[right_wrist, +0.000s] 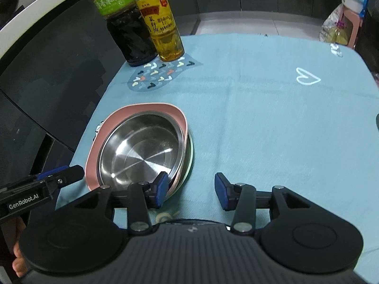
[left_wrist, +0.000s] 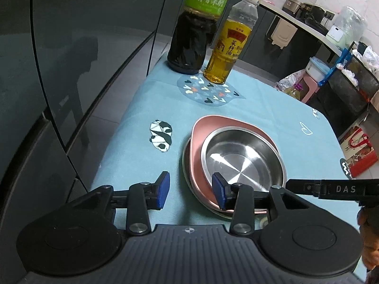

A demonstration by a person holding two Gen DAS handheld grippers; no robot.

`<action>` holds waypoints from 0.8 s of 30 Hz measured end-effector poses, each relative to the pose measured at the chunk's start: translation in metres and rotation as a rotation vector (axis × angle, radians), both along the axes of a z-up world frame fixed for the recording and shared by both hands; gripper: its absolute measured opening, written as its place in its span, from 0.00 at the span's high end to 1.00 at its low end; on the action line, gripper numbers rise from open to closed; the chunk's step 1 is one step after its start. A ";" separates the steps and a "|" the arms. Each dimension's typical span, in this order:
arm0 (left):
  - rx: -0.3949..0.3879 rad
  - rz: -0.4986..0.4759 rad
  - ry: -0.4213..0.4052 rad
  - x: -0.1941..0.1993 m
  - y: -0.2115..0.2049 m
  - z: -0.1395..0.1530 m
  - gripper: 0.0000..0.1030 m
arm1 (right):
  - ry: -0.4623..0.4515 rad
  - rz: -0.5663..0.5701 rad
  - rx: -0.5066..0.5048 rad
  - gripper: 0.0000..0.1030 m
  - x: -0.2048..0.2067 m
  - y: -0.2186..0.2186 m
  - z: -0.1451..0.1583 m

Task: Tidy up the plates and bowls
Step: 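Lower the steel bowl into the pink dish and open both grippers, then grip the rim of the whole stack with both grippers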

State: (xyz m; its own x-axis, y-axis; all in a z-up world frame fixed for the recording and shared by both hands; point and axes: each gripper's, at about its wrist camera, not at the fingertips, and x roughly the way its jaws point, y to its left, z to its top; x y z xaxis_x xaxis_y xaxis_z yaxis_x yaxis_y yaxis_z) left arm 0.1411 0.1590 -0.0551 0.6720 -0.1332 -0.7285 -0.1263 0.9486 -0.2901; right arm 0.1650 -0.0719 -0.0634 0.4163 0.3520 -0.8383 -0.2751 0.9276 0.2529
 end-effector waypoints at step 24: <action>-0.064 -0.019 0.027 0.026 -0.012 -0.033 0.59 | 0.094 0.034 0.100 0.57 0.040 0.011 -0.026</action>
